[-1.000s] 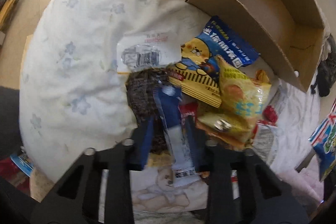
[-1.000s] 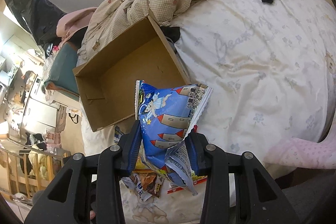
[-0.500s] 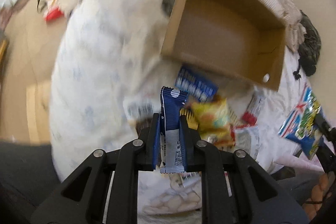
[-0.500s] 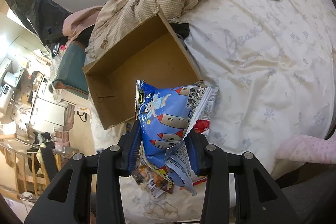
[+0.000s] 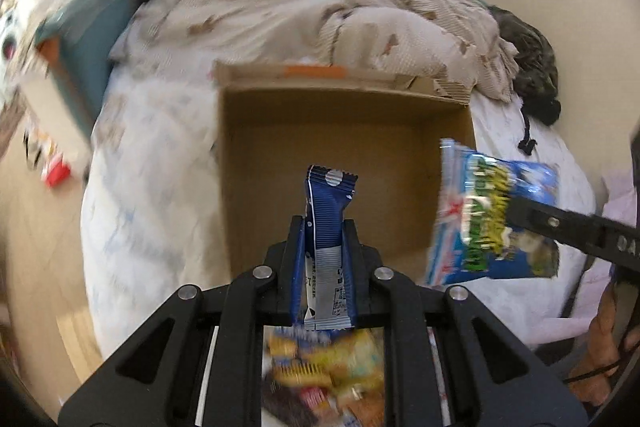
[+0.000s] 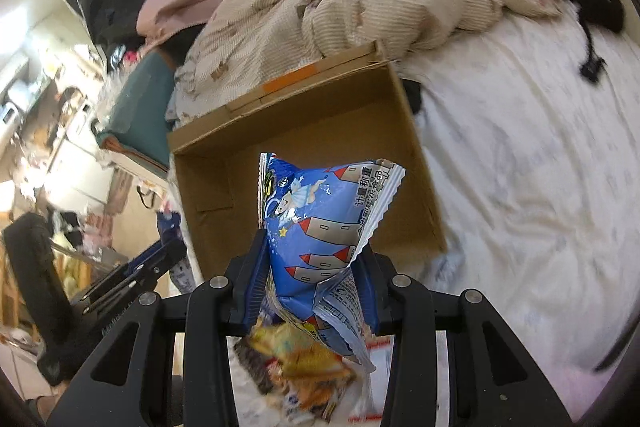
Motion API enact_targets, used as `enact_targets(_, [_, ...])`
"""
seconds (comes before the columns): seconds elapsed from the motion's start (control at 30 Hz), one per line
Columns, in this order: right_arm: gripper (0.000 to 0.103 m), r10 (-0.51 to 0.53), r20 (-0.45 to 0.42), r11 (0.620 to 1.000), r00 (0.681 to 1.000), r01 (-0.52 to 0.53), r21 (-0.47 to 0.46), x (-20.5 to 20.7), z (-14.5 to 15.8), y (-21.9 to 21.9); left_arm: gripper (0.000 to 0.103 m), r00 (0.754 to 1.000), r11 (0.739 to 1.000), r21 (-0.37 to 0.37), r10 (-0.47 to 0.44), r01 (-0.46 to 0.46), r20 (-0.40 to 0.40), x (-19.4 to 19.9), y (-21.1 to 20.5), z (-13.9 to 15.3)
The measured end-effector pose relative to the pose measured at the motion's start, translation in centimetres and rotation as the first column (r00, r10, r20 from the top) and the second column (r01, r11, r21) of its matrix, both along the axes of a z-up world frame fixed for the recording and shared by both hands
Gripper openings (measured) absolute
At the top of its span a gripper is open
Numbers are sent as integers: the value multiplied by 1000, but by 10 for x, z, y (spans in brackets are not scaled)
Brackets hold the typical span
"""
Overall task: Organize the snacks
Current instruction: 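Carry both snacks over the cardboard box and open both grippers to drop them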
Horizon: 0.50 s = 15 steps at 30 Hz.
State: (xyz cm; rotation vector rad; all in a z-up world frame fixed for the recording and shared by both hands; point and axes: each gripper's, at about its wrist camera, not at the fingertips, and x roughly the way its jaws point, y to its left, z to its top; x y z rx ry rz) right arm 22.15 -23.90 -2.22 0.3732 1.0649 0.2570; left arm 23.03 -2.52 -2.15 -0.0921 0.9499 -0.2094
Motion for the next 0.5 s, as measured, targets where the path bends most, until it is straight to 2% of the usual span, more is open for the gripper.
enact_targets(0.1, [41, 31, -32, 998, 999, -33, -56, 24, -21, 13, 14, 999, 999, 15, -33, 33, 4, 12, -8, -13])
enact_targets(0.2, [41, 51, -101, 999, 994, -51, 4, 43, -43, 17, 14, 999, 997, -62, -47, 48, 19, 17, -1, -16])
enact_targets(0.33, [41, 67, -139, 997, 988, -73, -37, 53, -61, 23, 14, 999, 1000, -27, 4, -3, 33, 21, 6, -18])
enact_targets(0.5, [41, 70, -166, 998, 984, -69, 16, 59, -74, 26, 15, 999, 999, -11, 34, -34, -1, 24, 11, -26])
